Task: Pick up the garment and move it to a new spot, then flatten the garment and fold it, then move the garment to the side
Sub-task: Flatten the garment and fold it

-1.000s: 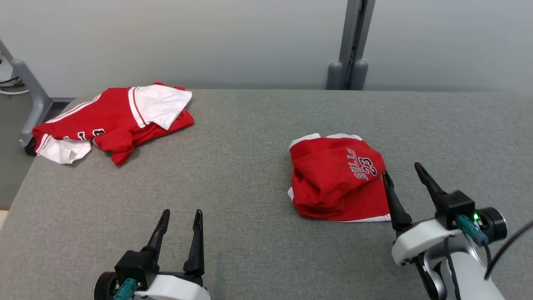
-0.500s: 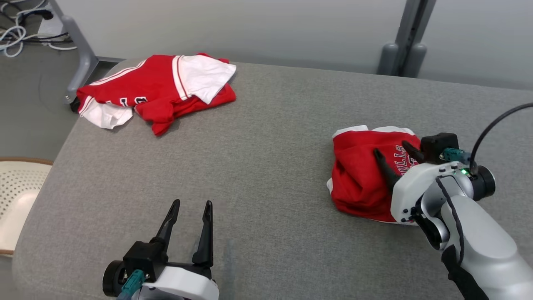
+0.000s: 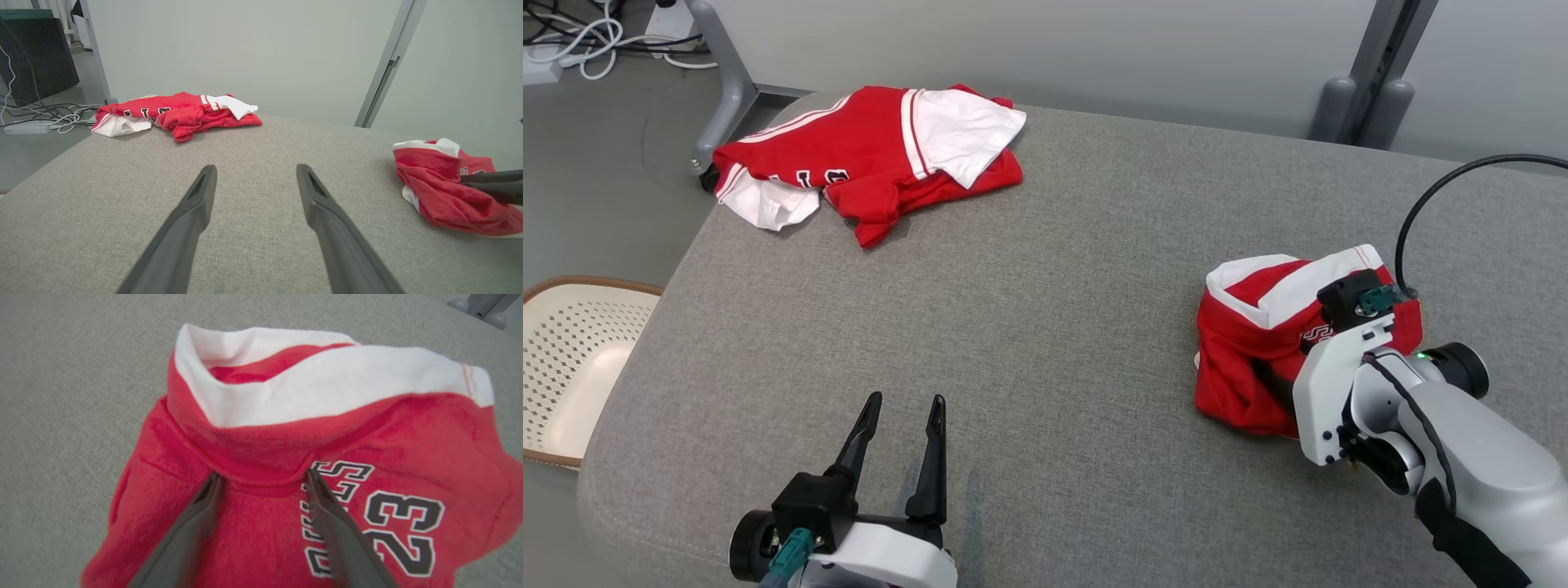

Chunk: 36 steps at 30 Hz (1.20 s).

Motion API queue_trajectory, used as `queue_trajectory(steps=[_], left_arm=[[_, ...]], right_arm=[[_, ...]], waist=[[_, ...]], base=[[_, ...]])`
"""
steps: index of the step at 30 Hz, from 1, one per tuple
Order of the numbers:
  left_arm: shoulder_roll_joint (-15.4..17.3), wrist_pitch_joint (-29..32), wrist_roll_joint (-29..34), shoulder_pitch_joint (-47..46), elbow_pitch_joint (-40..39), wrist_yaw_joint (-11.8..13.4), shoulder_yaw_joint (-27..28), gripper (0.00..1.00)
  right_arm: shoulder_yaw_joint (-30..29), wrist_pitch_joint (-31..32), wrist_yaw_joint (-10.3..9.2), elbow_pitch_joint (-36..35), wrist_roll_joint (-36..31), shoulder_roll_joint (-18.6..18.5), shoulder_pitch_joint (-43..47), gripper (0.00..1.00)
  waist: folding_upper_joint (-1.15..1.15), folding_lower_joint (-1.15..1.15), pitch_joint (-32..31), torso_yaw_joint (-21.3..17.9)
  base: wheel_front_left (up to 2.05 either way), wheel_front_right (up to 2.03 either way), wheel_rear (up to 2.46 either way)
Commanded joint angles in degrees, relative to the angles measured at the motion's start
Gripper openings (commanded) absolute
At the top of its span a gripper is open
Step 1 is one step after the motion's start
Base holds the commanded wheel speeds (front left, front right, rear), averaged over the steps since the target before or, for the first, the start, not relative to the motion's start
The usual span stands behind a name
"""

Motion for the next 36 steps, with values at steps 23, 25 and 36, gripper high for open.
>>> queue_trajectory(steps=[23,25,36], left_arm=[[0.2,0.0,0.9,-1.4,1.3,-0.3,0.5,1.0],[0.2,0.0,1.2,-0.9,1.4,-0.4,0.6,1.0],[0.2,0.0,2.2,0.2,0.8,-0.7,1.6,1.0]], right_arm=[[3.7,-26.8,0.01,9.2,-0.5,2.7,-11.2,0.0],[3.5,-28.1,0.01,9.1,-1.2,3.4,-12.1,0.0],[-3.4,-29.4,0.01,3.5,-8.3,4.2,-13.3,0.0]], waist=[[0.0,0.0,-1.7,-5.0],[0.0,0.0,-2.1,-5.5],[0.0,0.0,-3.7,-7.1]], base=[[0.0,0.0,0.0],[0.0,0.0,0.0],[0.0,0.0,0.0]])
